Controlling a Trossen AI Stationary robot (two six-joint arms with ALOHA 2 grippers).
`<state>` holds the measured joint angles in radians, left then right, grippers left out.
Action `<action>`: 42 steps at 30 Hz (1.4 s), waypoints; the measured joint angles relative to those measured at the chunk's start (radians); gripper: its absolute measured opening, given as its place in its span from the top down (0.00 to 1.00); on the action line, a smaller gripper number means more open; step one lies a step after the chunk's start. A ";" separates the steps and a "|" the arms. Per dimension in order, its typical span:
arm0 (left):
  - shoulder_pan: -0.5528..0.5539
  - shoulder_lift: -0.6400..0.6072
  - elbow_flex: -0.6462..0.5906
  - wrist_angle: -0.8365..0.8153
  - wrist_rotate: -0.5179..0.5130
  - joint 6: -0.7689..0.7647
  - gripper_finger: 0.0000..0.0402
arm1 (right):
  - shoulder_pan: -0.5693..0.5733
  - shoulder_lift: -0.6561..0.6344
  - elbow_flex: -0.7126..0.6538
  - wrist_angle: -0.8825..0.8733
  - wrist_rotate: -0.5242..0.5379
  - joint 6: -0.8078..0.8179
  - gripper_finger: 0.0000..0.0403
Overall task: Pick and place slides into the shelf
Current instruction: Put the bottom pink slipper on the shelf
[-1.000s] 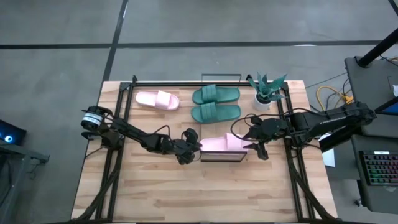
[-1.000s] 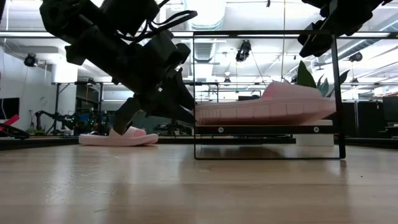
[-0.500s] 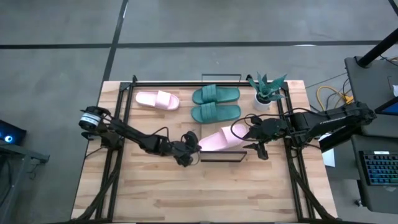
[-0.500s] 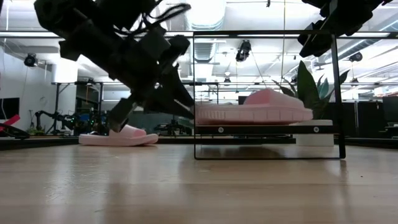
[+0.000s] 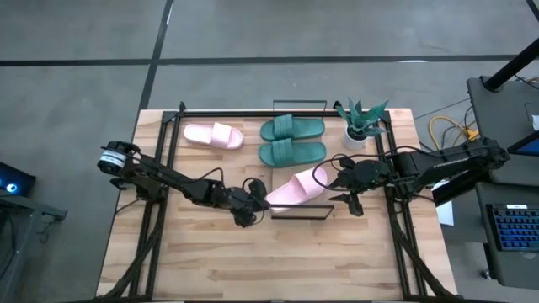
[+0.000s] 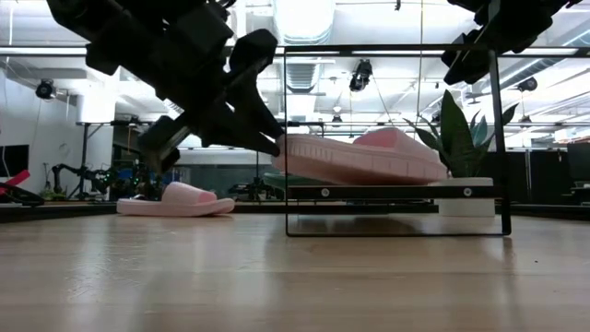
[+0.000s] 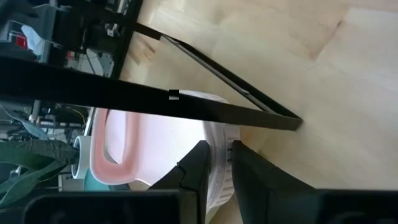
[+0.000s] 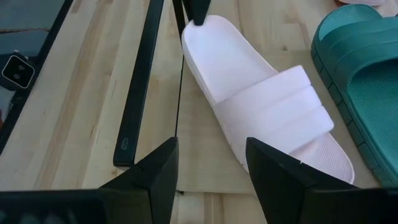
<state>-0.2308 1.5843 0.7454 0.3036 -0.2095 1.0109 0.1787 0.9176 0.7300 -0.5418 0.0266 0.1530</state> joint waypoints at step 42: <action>-0.002 -0.128 -0.018 -0.048 -0.271 -0.250 0.38 | -0.024 -0.006 -0.105 -0.004 0.385 0.619 0.56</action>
<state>-0.2333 1.4566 0.7276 0.2555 -0.4808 0.7614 0.1543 0.9118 0.6250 -0.5456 0.4118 0.7722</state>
